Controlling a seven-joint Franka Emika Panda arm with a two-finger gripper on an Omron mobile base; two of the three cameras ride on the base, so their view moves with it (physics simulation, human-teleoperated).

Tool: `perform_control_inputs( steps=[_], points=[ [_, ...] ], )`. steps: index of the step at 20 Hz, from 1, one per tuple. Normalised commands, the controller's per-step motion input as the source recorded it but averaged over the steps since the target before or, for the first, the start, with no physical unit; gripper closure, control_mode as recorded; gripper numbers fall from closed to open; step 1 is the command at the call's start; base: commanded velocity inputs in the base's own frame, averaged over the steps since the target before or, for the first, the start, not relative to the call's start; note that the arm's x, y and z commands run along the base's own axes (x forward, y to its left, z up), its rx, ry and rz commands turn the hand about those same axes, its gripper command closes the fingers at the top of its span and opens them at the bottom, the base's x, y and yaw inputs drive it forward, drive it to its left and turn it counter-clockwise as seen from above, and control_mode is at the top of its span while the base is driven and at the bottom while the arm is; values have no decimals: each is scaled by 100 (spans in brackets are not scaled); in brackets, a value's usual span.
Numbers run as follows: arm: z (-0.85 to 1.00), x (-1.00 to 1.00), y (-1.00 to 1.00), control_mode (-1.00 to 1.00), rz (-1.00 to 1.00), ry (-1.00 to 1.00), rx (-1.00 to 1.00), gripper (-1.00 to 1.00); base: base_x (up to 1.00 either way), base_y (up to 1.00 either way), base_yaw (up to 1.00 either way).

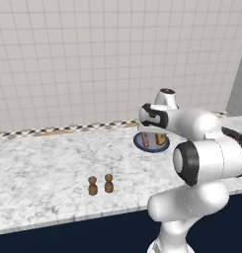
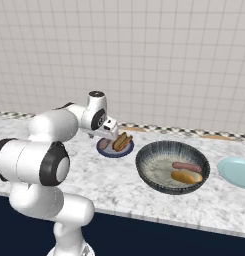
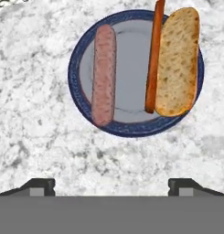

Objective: Place one bun and one sausage from the bowl on each plate.

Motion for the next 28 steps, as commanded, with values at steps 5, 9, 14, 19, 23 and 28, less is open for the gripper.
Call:
perform_control_inputs(
  steps=[5,9,14,19,23,28],
  points=[
    [89,-93,2,-100,-3,10,-1,-100,0,0,0],
    [61,-87,1,-100,-2,21,0,-100,0,0,0],
    [23,-22,-11,-100,0,5,0,-100,0,0,0],
    [4,0,-83,-100,0,4,0,-100,0,0,0],
    [0,-3,-100,-100,0,5,-3,-100,0,0,0],
    [0,-7,-100,-100,-2,6,-7,-100,0,0,0]
  ],
)
